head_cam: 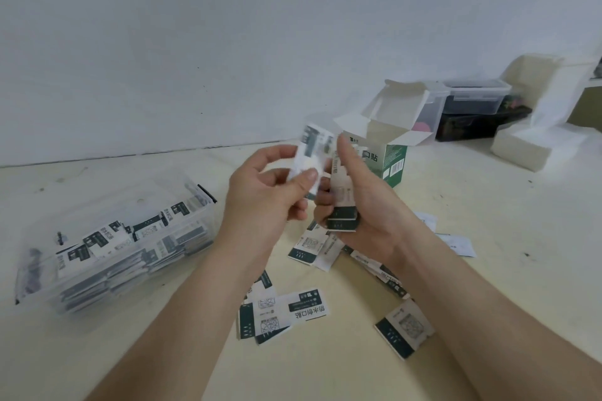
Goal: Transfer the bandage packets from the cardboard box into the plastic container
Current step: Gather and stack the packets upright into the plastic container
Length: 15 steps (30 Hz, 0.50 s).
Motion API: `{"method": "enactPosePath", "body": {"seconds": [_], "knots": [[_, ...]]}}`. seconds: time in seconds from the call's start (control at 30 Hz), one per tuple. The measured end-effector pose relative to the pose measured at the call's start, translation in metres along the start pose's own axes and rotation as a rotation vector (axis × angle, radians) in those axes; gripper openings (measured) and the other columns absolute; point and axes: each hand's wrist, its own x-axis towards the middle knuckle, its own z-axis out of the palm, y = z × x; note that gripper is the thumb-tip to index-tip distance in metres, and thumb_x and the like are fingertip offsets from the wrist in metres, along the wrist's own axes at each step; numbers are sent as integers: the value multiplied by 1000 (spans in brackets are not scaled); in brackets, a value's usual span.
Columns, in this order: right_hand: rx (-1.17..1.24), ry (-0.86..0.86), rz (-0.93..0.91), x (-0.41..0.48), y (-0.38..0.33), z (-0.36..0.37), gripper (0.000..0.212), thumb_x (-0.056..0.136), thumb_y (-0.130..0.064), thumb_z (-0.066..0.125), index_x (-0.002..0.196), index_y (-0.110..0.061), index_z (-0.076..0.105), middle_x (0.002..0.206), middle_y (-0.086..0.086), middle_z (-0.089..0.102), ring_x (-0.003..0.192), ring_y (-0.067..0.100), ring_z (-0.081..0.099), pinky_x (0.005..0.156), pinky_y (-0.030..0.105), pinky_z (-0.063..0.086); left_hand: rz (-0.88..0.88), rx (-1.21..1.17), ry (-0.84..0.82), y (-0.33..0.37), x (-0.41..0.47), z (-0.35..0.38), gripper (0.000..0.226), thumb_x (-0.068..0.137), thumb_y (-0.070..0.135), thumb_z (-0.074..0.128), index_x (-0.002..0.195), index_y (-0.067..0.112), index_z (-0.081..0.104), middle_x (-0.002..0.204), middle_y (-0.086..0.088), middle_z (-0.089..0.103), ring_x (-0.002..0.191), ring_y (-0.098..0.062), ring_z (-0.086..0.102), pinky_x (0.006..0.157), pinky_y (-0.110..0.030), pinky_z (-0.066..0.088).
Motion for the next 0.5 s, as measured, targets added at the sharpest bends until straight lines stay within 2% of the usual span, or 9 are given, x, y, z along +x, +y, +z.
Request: {"method": "enactPosePath", "body": {"seconds": [0.07, 0.13, 0.17, 0.27, 0.33, 0.4, 0.5], "knots": [[-103, -35, -39, -3, 4, 4, 31, 92, -35, 62, 106, -7, 58, 80, 18, 49, 51, 20, 47, 49, 30, 42, 17, 183, -80, -5, -3, 6, 33, 81, 0, 71, 106, 21, 64, 73, -5, 67, 43, -11, 52, 43, -21, 44], [-128, 68, -68, -6, 2, 7, 17, 96, -23, 57, 100, -6, 56, 78, 17, 53, 50, 24, 52, 47, 32, 45, 70, 371, -91, -8, -4, 10, 39, 79, 10, 76, 110, 29, 61, 79, -1, 65, 45, -10, 55, 45, -24, 46], [-131, 140, -89, -7, -1, 6, 15, 98, -21, 54, 100, -7, 58, 79, 14, 56, 56, 24, 56, 50, 33, 47, 106, 489, -97, -9, -5, 9, 42, 78, 18, 77, 112, 34, 57, 81, 3, 63, 50, -9, 57, 48, -26, 48], [-117, 299, -164, -5, -12, -5, 20, 101, -16, 45, 101, -6, 63, 81, 9, 63, 72, 19, 60, 67, 32, 50, 214, 1118, -180, -15, -7, 3, 47, 81, 46, 68, 118, 35, 42, 95, 10, 57, 80, -11, 59, 68, -31, 49], [-122, 354, -175, -2, -15, -11, 20, 101, -10, 42, 102, -7, 62, 70, 7, 60, 61, 17, 56, 62, 29, 47, 206, 1408, -268, -23, -9, 1, 51, 82, 60, 58, 120, 29, 43, 106, 7, 57, 97, -17, 55, 79, -35, 48], [-137, 374, -134, 0, -14, -14, 18, 98, -7, 43, 105, -10, 60, 62, 3, 51, 48, 12, 42, 49, 25, 37, 206, 1488, -294, -27, -9, 0, 46, 85, 55, 54, 119, 25, 48, 108, 3, 61, 99, -21, 57, 82, -37, 49], [-103, 340, -27, 3, -9, -15, 24, 96, -21, 53, 119, -14, 52, 60, -1, 40, 42, 9, 30, 41, 22, 27, 257, 1518, -255, -26, -4, -1, 28, 88, 34, 49, 112, 22, 57, 97, 2, 67, 92, -24, 61, 81, -38, 51]]}}
